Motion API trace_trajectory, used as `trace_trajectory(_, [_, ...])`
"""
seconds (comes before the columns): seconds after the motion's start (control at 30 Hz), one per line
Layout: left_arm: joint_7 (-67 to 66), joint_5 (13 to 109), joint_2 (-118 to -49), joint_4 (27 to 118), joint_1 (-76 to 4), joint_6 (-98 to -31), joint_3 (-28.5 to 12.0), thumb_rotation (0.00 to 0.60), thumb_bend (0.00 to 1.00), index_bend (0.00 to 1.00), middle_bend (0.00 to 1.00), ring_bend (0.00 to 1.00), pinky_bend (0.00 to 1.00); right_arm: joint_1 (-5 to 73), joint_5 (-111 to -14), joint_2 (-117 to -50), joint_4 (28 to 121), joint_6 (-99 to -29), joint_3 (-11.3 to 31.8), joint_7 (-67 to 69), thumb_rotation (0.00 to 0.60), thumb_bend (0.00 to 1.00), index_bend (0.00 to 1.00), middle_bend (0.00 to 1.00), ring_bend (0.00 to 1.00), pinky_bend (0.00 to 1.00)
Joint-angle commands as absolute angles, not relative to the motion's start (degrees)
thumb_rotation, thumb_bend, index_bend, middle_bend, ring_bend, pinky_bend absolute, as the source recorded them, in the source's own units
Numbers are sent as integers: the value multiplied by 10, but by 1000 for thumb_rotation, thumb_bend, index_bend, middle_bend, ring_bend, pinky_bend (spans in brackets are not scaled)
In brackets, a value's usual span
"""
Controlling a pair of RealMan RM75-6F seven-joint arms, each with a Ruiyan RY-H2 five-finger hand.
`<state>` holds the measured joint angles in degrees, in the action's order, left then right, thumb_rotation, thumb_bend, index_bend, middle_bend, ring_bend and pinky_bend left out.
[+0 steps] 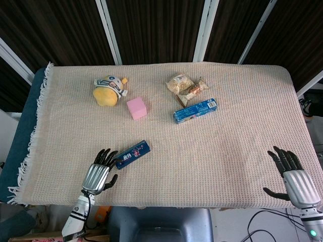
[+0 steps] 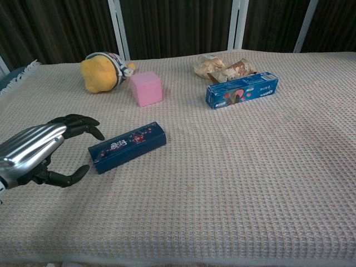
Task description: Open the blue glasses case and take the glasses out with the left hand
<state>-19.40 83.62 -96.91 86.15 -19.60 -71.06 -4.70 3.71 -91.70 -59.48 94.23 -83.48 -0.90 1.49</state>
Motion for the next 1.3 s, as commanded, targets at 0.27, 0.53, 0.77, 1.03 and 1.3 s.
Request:
trace_trajectory(0.27, [-198, 816, -1008, 817, -217, -698, -60, 600, 368, 287, 119, 32, 44, 36, -916, -594, 941, -836, -8, 19, 600, 203, 0, 0, 0, 0])
trace_trajectory(0.53, [-201, 802, -1023, 800, -227, -693, -65, 600, 370, 302, 123, 37, 46, 36, -916, -592, 940, -839, -8, 25, 600, 203, 0, 0, 0, 0])
trace_trajectory(0.77, [-206, 792, -1024, 798, -234, -693, -71, 600, 375, 319, 123, 37, 47, 35, -916, -592, 939, -841, -7, 27, 600, 203, 0, 0, 0, 0])
trace_trajectory(1.03, [-213, 780, -1023, 798, -242, -687, -74, 600, 383, 334, 123, 38, 47, 34, -912, -592, 939, -842, -5, 28, 600, 203, 0, 0, 0, 0])
trace_trajectory(1.3, [-218, 769, -1024, 796, -245, -685, -73, 600, 383, 341, 123, 38, 47, 34, -912, -592, 939, -843, -4, 30, 600, 203, 0, 0, 0, 0])
